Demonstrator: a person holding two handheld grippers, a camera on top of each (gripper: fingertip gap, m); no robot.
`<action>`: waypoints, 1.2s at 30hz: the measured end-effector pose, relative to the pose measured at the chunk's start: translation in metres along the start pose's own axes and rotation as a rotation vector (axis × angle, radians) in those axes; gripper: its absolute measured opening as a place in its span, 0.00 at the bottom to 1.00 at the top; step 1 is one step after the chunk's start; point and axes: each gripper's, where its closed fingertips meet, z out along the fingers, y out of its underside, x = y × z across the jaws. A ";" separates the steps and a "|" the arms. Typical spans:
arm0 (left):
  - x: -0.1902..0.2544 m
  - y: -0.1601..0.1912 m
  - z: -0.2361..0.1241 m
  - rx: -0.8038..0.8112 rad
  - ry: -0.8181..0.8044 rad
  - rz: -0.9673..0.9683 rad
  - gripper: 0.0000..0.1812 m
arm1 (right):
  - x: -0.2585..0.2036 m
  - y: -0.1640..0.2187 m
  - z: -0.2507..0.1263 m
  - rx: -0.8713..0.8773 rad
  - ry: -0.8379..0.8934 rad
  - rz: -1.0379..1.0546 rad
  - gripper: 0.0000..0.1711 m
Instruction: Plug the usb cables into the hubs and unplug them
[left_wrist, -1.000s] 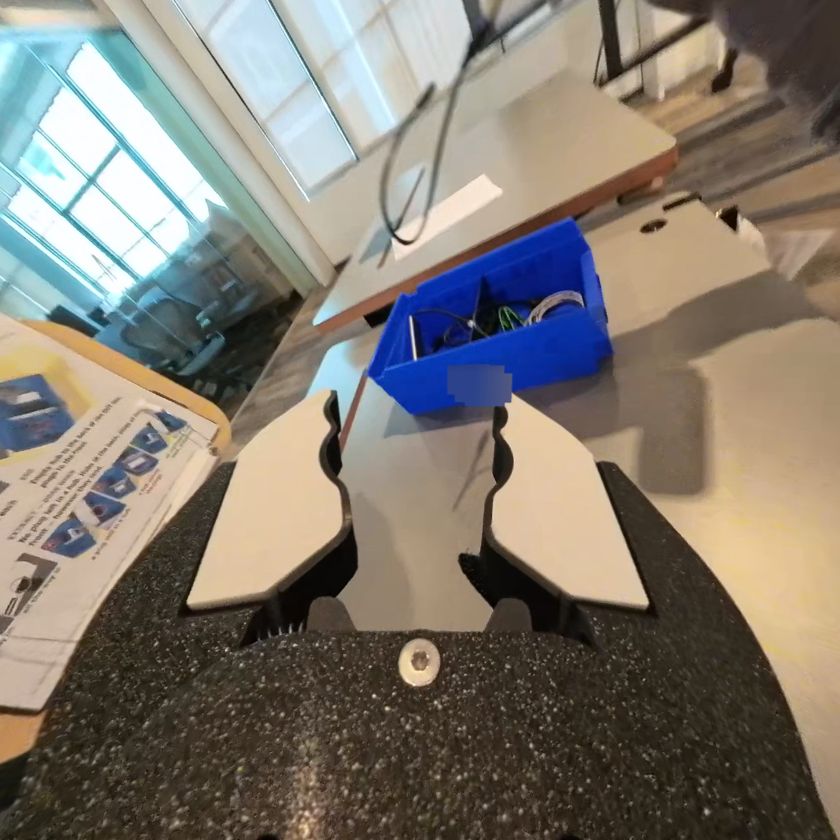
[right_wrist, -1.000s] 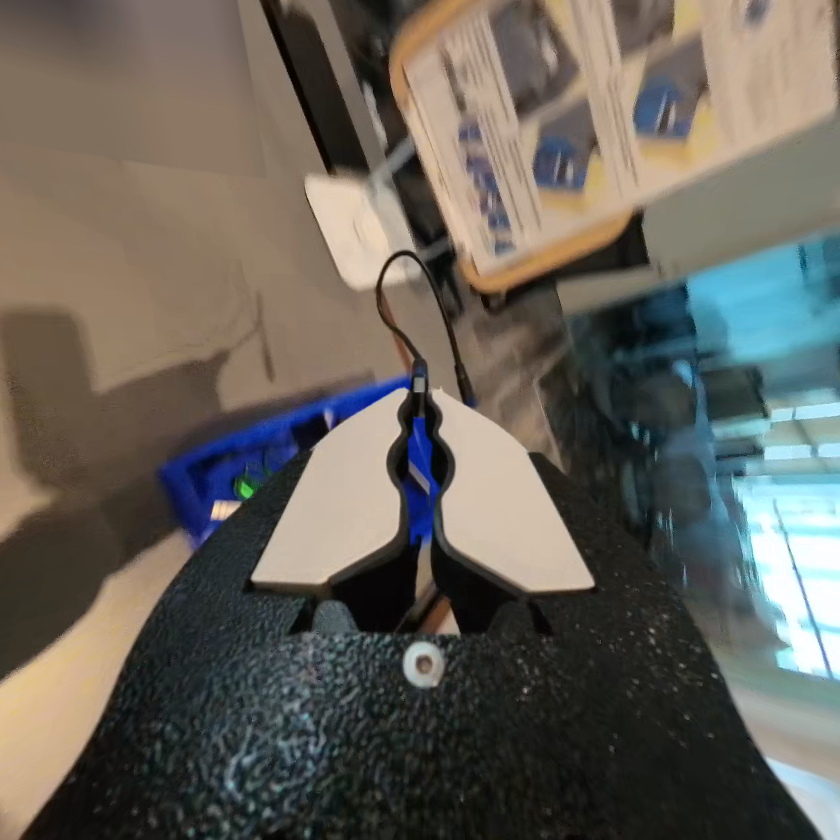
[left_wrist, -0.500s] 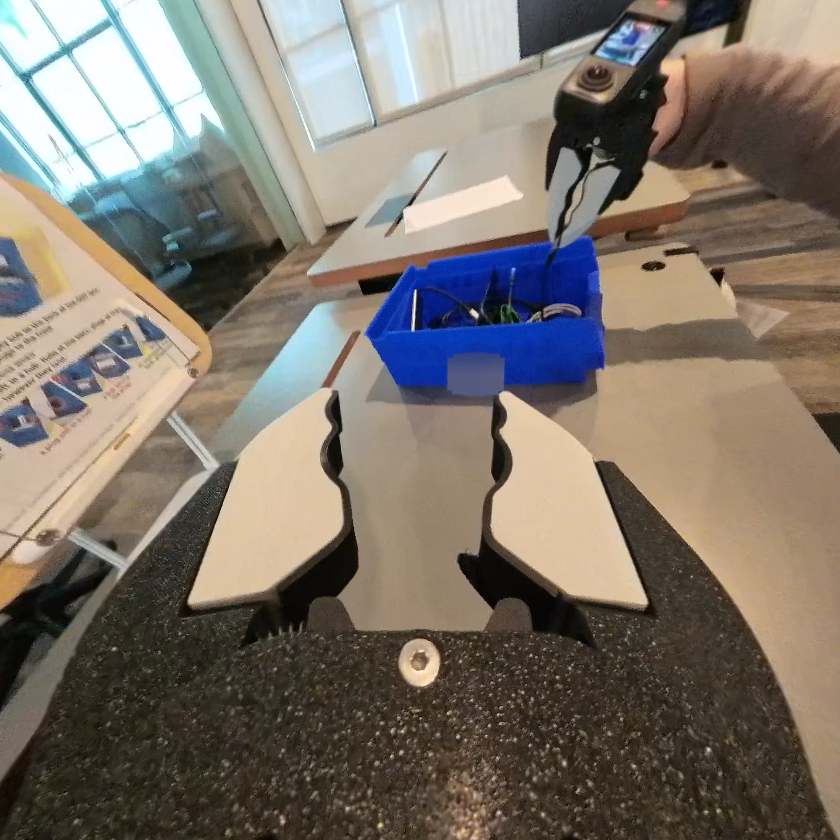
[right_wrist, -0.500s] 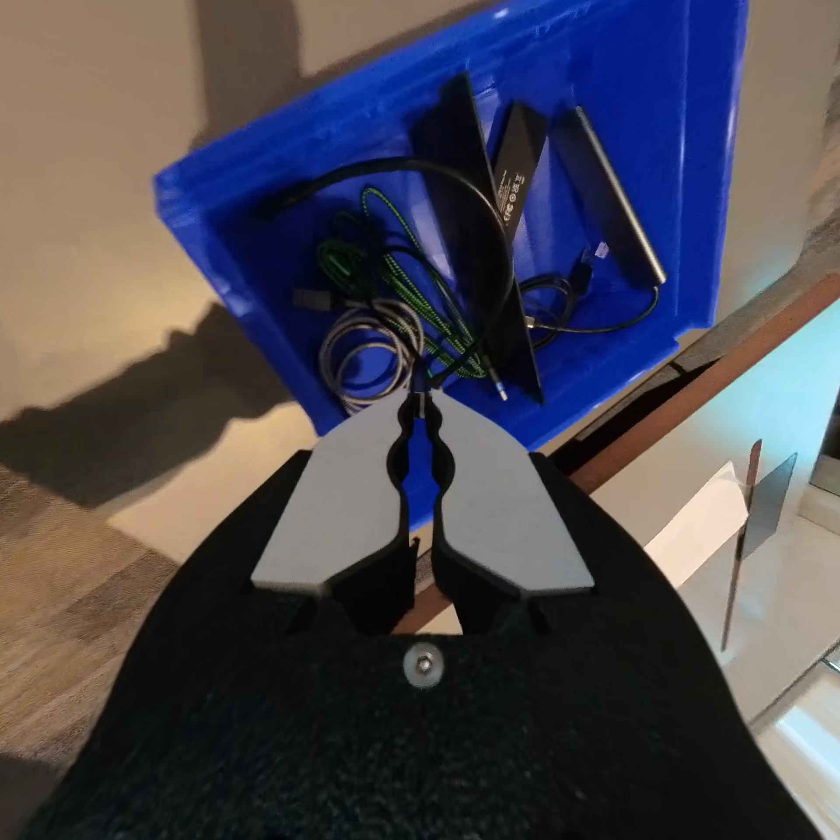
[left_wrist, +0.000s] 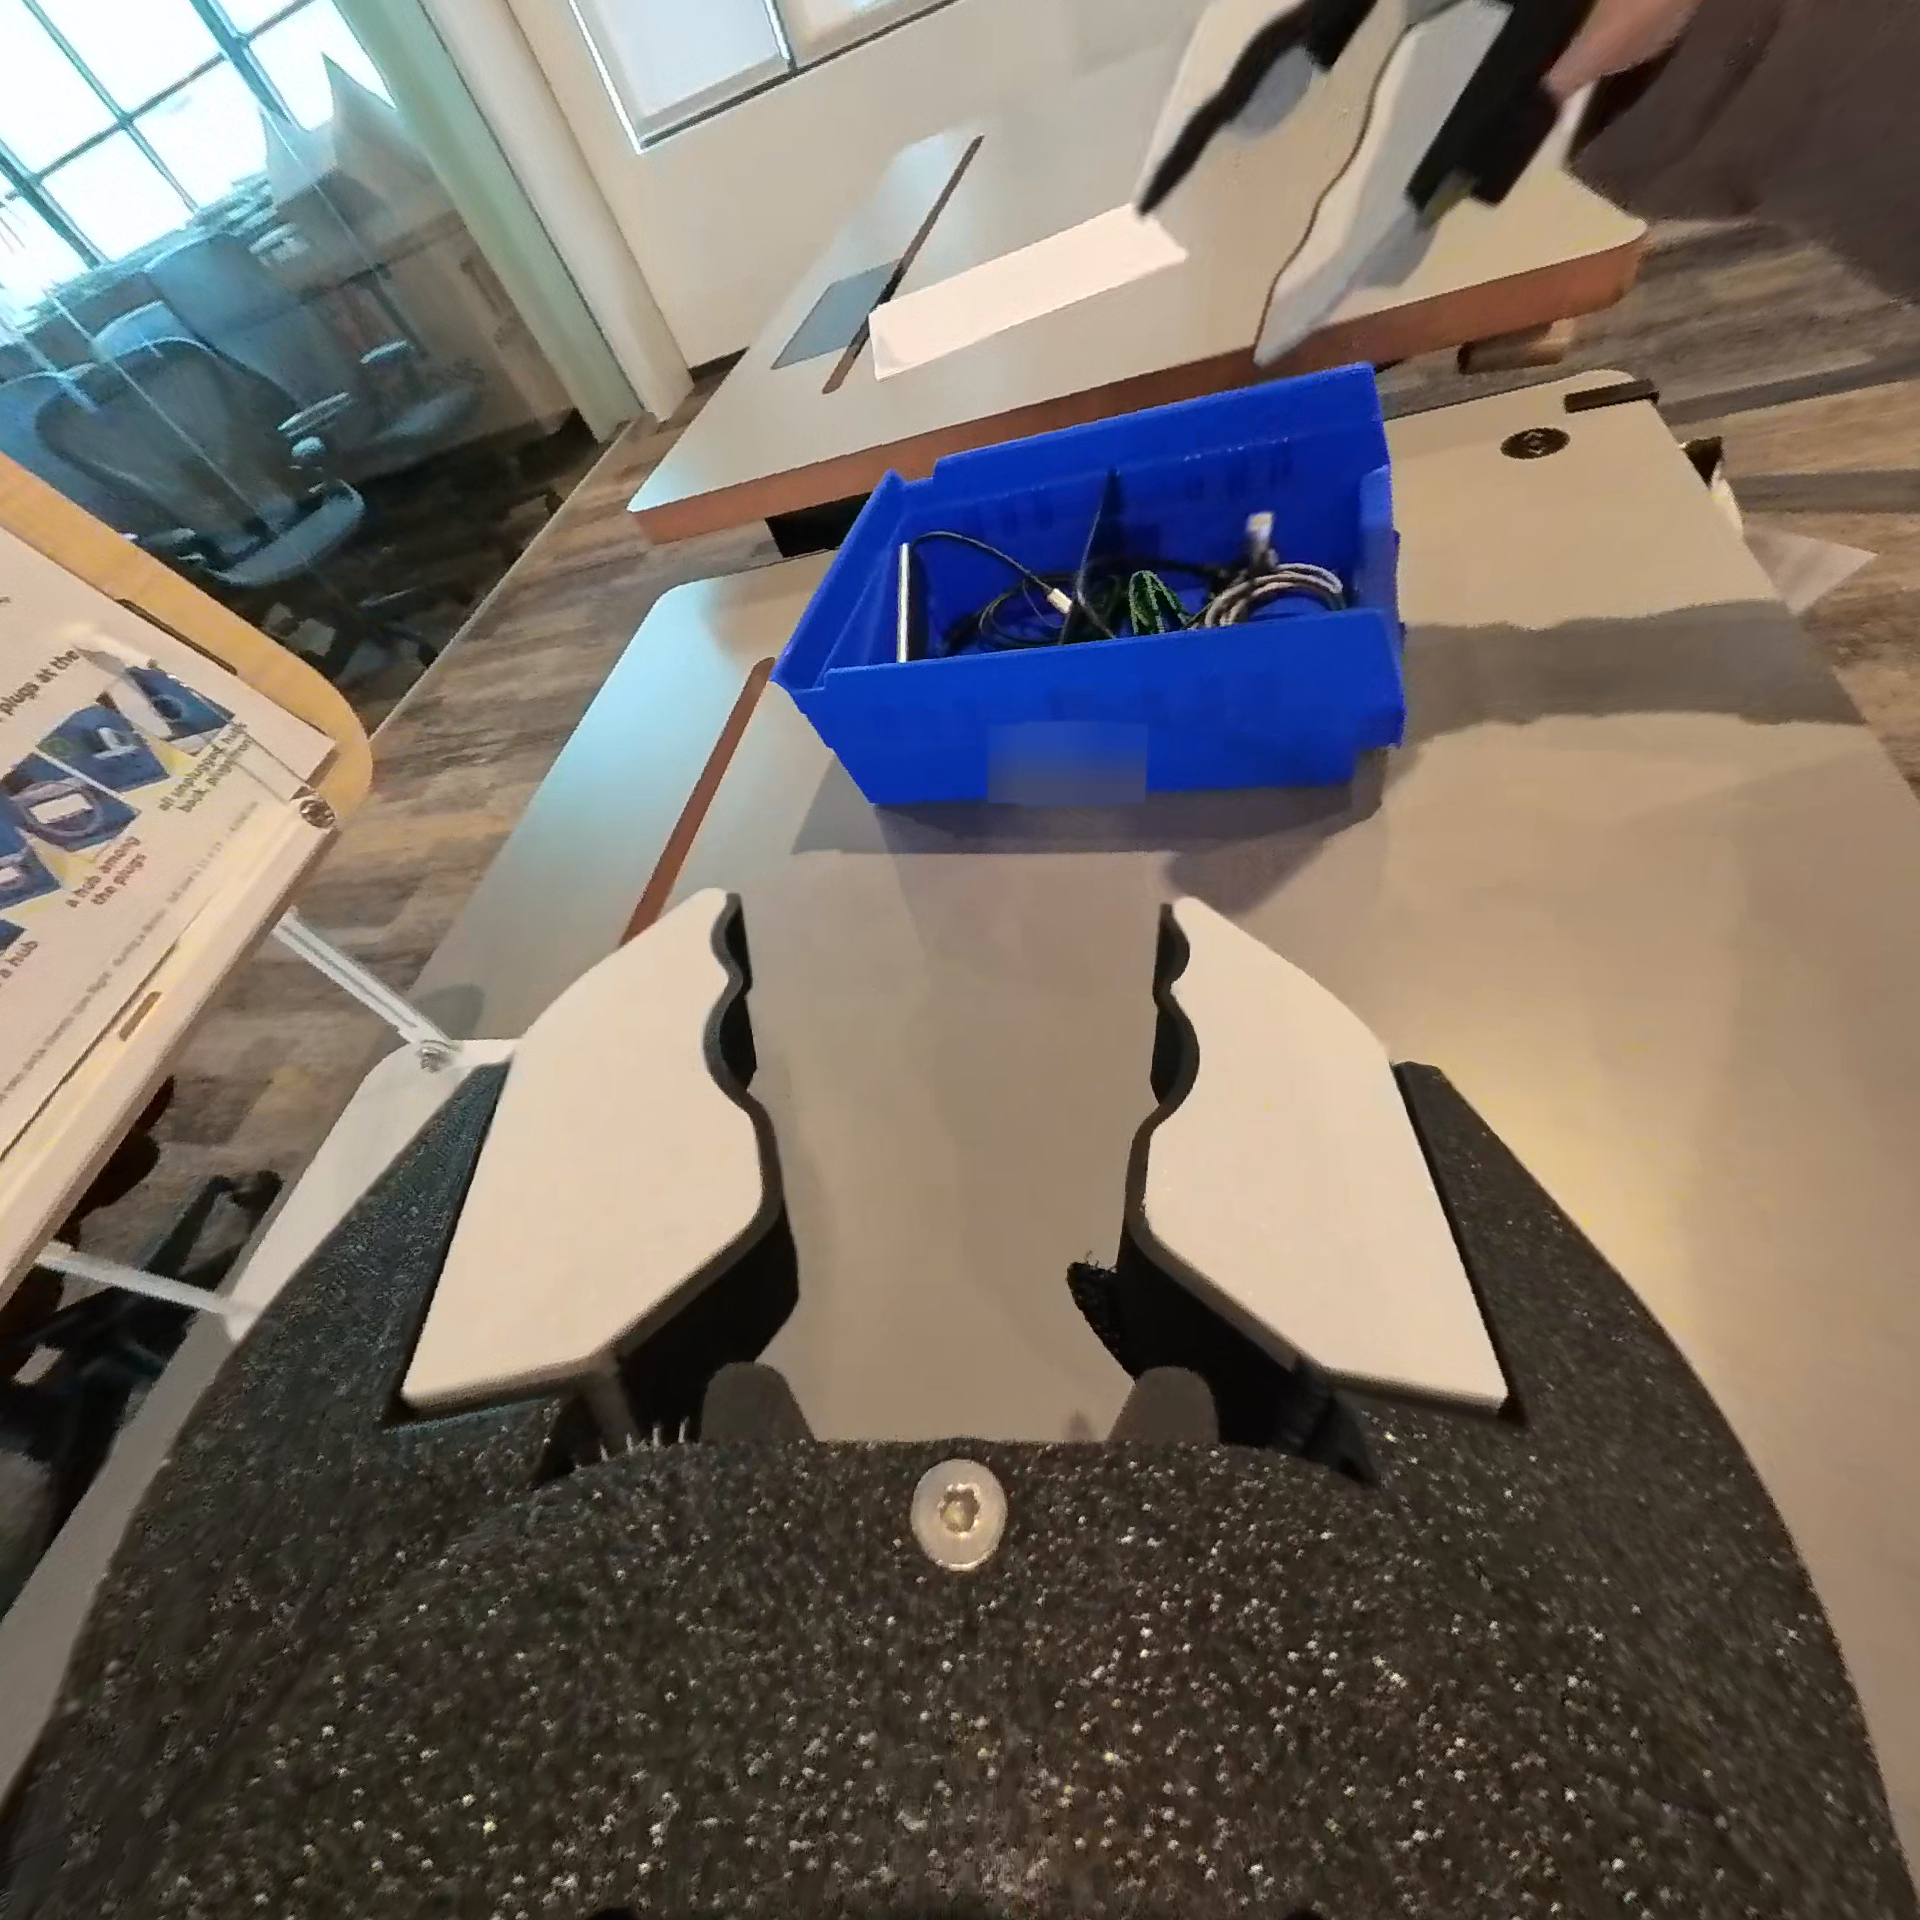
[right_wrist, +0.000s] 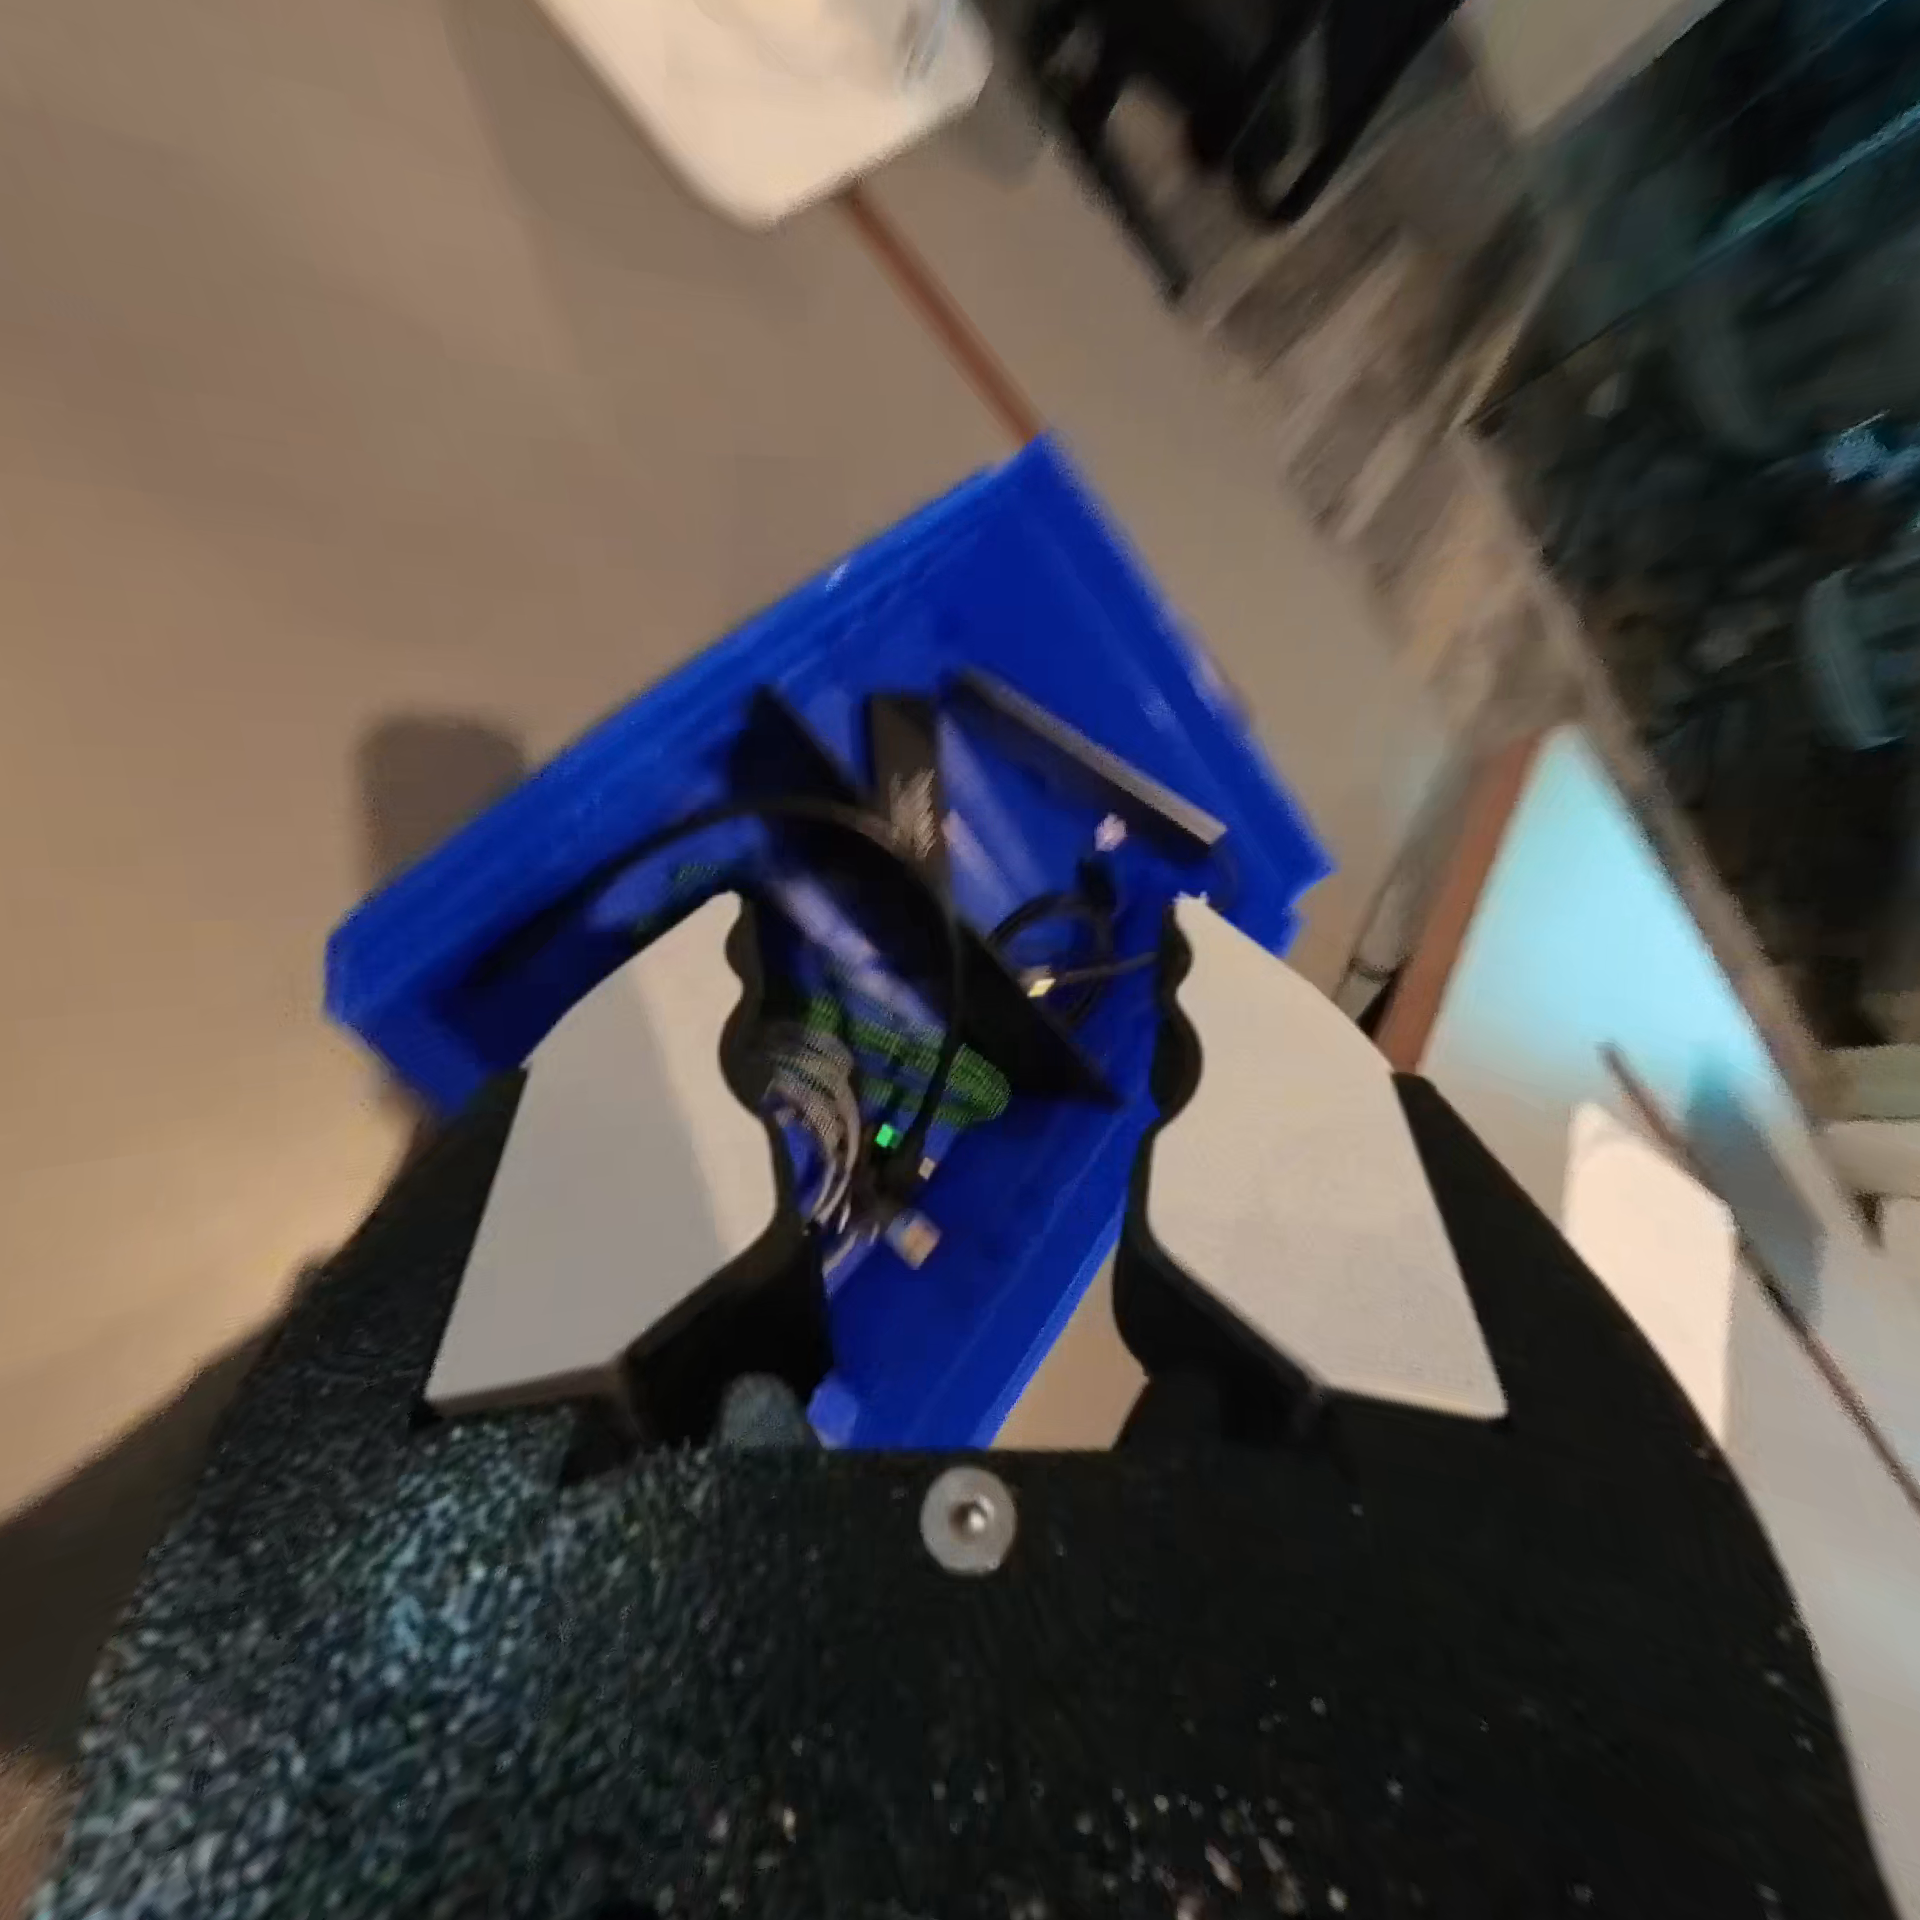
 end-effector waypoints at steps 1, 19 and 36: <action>-0.003 -0.001 -0.002 0.003 -0.020 0.003 0.42 | 0.004 -0.013 -0.008 0.088 0.059 0.000 0.43; -0.063 0.011 -0.158 -0.062 -0.784 -0.226 0.72 | -0.061 -0.093 -0.074 0.906 0.550 0.330 0.39; 0.029 0.188 -0.237 -0.413 -0.830 -0.643 0.70 | -0.124 -0.018 0.038 0.234 0.080 0.524 0.56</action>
